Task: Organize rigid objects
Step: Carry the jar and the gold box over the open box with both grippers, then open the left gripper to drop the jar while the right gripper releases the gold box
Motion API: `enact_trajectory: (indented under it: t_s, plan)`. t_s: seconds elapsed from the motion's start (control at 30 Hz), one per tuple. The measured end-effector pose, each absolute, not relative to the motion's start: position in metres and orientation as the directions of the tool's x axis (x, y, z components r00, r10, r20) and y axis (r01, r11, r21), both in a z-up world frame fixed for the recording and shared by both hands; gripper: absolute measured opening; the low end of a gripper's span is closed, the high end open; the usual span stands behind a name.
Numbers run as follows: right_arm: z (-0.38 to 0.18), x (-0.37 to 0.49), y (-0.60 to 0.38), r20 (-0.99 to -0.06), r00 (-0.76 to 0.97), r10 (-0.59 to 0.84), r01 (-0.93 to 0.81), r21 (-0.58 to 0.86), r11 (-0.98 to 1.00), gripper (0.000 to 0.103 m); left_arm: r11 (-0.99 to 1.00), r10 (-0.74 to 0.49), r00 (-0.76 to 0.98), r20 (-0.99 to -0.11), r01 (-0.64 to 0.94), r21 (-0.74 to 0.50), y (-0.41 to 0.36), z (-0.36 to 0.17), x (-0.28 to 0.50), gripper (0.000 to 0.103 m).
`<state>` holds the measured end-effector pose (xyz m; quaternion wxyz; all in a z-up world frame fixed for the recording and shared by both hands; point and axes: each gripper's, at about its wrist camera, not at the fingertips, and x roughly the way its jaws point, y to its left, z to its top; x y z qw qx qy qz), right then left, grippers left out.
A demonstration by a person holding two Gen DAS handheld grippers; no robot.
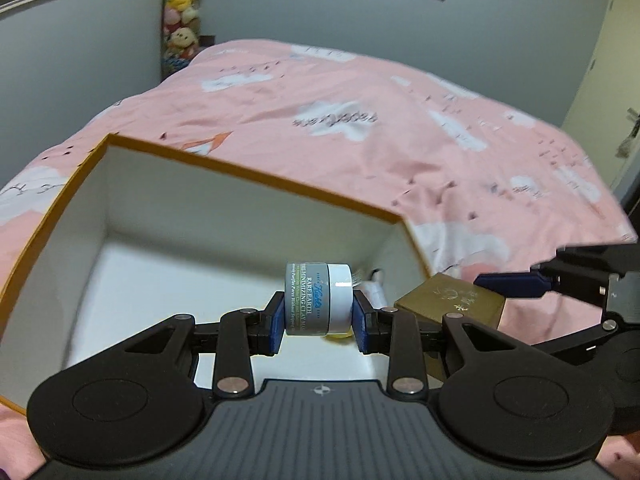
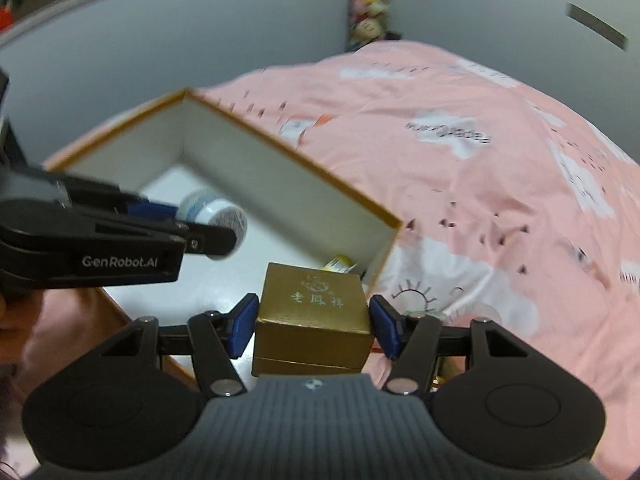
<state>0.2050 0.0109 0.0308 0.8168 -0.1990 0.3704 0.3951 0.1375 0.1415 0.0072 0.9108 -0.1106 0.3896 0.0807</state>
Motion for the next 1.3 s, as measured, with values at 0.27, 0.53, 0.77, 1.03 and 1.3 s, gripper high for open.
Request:
enact_trajectory:
  t_s: [0.27, 0.53, 0.77, 1.03, 1.3]
  plan:
    - [0.005, 0.216, 0.06, -0.847, 0.338, 0.411, -0.873, -0.119, 0.473, 0.06, 0.958, 0.062, 0.63, -0.774, -0.255, -0.13, 0.155, -0.009, 0.145, 0.038]
    - [-0.021, 0.233, 0.08, -0.894, 0.25, 0.373, -0.889, -0.06, 0.453, 0.06, 0.956, 0.075, 0.601, -0.796, -0.27, -0.114, 0.158, -0.017, 0.147, 0.038]
    - [-0.036, 0.244, 0.083, -0.913, 0.216, 0.347, -0.872, -0.02, 0.489, 0.062, 0.959, 0.064, 0.581, -0.811, -0.262, -0.111, 0.156, -0.021, 0.152, 0.038]
    - [-0.026, 0.236, 0.076, -0.9, 0.267, 0.345, -0.874, -0.076, 0.48, 0.064, 0.961, 0.062, 0.57, -0.819, -0.255, -0.104, 0.154, -0.023, 0.154, 0.038]
    - [-0.015, 0.227, 0.064, -0.885, 0.304, 0.353, -0.868, -0.104, 0.486, 0.066, 0.97, 0.058, 0.554, -0.831, -0.227, -0.083, 0.145, -0.026, 0.158, 0.038]
